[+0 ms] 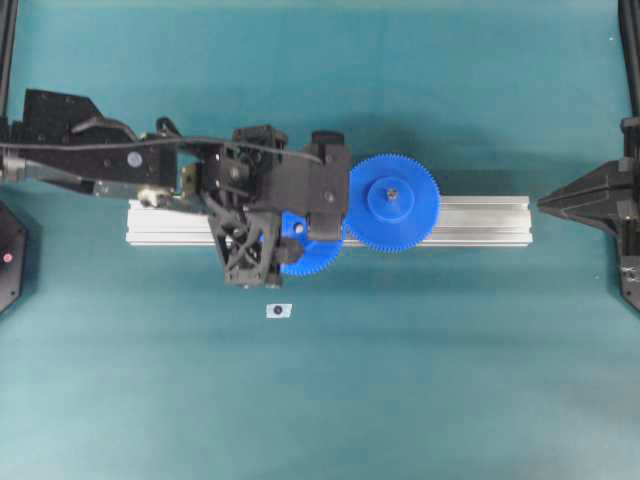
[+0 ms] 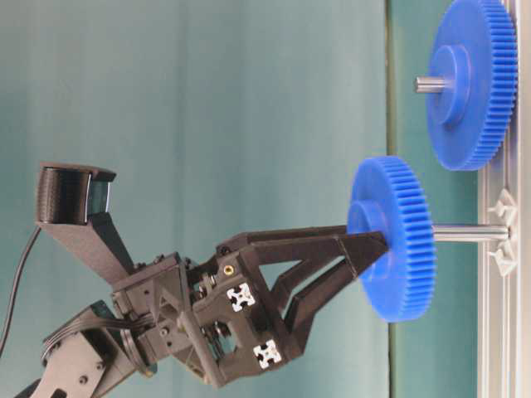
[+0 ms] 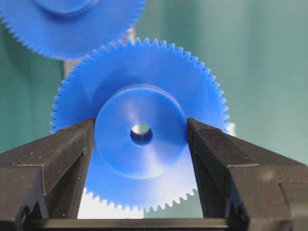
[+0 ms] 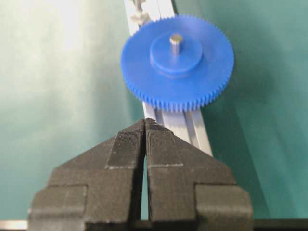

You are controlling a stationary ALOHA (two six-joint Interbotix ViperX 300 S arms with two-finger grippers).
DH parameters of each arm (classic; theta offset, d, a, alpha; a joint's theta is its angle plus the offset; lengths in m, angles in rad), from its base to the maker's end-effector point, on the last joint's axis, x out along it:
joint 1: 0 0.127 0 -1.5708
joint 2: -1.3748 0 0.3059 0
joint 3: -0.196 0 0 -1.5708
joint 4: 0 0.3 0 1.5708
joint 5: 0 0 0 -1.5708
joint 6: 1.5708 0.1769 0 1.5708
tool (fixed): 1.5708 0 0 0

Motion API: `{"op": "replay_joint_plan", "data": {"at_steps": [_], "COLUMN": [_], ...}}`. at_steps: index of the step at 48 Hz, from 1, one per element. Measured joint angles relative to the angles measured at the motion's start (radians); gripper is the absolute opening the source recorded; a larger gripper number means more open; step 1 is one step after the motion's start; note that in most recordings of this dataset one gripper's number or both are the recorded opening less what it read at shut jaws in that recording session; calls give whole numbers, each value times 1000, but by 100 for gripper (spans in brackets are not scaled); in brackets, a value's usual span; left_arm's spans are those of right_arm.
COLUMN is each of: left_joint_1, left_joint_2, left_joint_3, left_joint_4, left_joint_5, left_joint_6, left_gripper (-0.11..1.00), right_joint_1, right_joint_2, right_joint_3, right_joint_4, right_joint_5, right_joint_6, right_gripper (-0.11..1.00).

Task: Find the location of the shaft and insert the small gear.
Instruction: 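Lift the gear and carry it toward the empty shaft on the rail, then align the gear's center hole with the empty shaft beside the large gear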

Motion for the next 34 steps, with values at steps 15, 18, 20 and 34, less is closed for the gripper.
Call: {"op": "replay_joint_plan", "data": {"at_steps": [15, 18, 20, 34], "left_joint_1": [20, 18, 20, 18], "left_joint_2": [35, 48, 57, 89], "left_joint_3": [2, 2, 0, 0], "left_joint_4": [2, 0, 2, 0], "left_joint_5": [0, 0, 0, -11], "left_joint_6": [21, 21, 21, 28], "left_gripper": [64, 64, 64, 64], "right_joint_1": [0, -2, -3, -20], "right_joint_2": [-38, -43, -44, -46], "right_joint_3": [0, 0, 2, 0], "right_joint_4": [0, 0, 0, 0], "right_joint_5": [43, 48, 52, 91], "right_joint_6": [0, 0, 0, 2], "right_gripper": [2, 2, 2, 2]}}
